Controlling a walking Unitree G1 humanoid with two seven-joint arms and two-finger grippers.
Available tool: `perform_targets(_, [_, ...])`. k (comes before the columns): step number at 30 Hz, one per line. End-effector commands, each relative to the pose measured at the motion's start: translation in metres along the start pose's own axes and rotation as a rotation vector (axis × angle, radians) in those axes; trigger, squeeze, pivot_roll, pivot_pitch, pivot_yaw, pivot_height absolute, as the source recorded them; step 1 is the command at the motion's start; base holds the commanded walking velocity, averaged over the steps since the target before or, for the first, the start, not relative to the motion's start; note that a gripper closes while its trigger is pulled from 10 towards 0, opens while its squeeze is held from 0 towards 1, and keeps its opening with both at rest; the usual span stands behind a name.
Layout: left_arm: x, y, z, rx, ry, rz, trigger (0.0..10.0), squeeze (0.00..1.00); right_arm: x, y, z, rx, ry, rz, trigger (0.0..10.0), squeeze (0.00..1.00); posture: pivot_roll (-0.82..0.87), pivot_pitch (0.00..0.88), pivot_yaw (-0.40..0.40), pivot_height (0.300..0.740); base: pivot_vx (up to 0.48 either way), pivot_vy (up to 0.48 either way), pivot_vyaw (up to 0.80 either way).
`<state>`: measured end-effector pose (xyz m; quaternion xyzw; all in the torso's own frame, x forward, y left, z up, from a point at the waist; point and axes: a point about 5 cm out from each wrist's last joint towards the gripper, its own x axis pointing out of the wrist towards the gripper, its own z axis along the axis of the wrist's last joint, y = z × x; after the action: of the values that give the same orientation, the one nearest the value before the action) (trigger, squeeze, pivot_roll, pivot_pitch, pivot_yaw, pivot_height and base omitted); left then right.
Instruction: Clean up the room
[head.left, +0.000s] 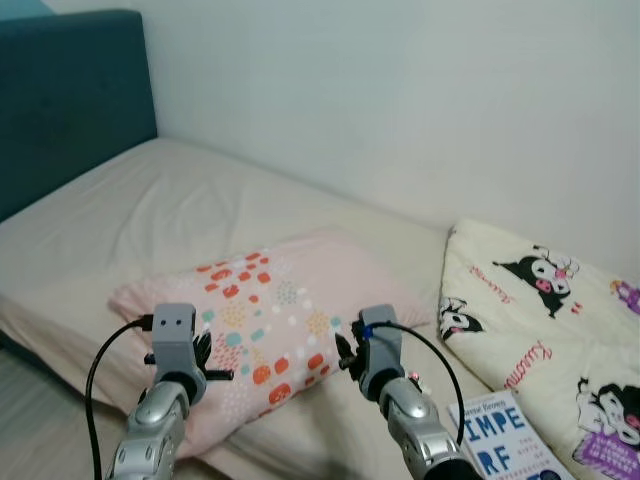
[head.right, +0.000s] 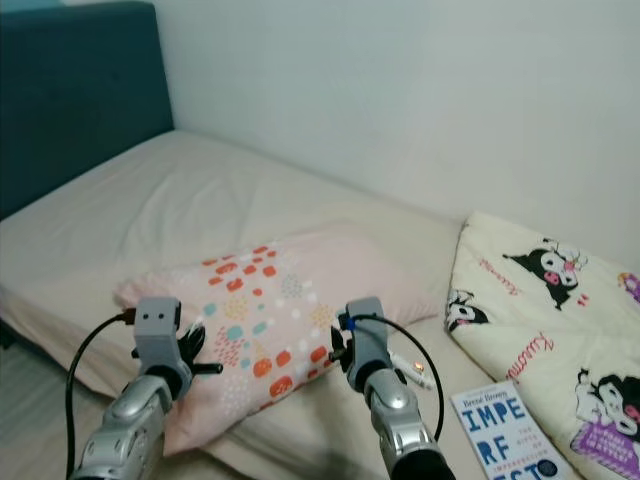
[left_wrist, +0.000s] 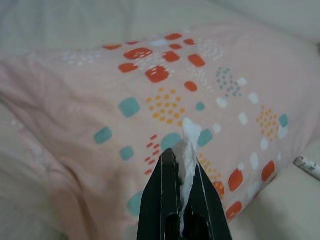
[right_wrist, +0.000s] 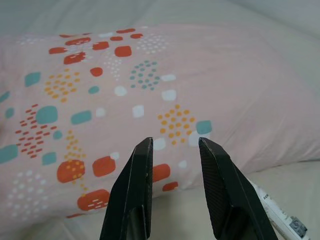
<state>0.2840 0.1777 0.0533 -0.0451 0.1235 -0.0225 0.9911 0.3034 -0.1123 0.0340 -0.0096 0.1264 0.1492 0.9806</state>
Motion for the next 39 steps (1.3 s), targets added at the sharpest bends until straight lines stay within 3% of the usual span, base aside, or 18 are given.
perform_targets(1, [0.0009,-0.0073,-0.0006,-0.001,0.004,-0.028,10.0,0.00,-0.0030,-0.0076,-0.0049,0.012,0.021,-0.025,10.0,0.00,0.00,0.000,-0.126,0.740,0.000,-0.480,0.00])
perform_targets(4, [0.0011,-0.0073,-0.0009,-0.001,0.004,-0.029,10.0,0.00,-0.0032,-0.0074,-0.0052,0.013,0.021,-0.025,10.0,0.00,0.00,0.000,-0.126,0.740,0.000,-0.480,0.00])
perform_targets(22, [0.0015,-0.0070,-0.0040,0.021,0.012,-0.020,10.0,0.00,-0.0022,-0.0082,-0.0038,-0.010,0.021,-0.020,10.0,0.00,0.00,0.000,-0.131,0.740,0.000,0.000,0.00])
perform_targets(25, [0.0018,-0.0083,-0.0033,0.031,0.013,-0.020,10.0,0.00,-0.0015,-0.0063,-0.0036,-0.043,0.027,-0.005,10.0,0.00,0.00,0.000,-0.124,0.740,0.000,-0.480,0.53])
perform_targets(32, [0.0024,-0.0067,-0.0036,0.033,0.023,0.003,10.0,0.00,-0.0018,-0.0049,-0.0037,-0.024,0.018,-0.016,10.0,0.00,0.00,0.000,-0.122,0.740,0.000,-0.480,0.46])
perform_targets(39, [0.0023,-0.0019,-0.0034,0.013,0.021,0.028,10.0,0.00,-0.0025,-0.0087,-0.0048,0.001,0.024,-0.033,10.0,0.00,0.00,0.000,-0.121,0.740,0.000,0.000,0.00])
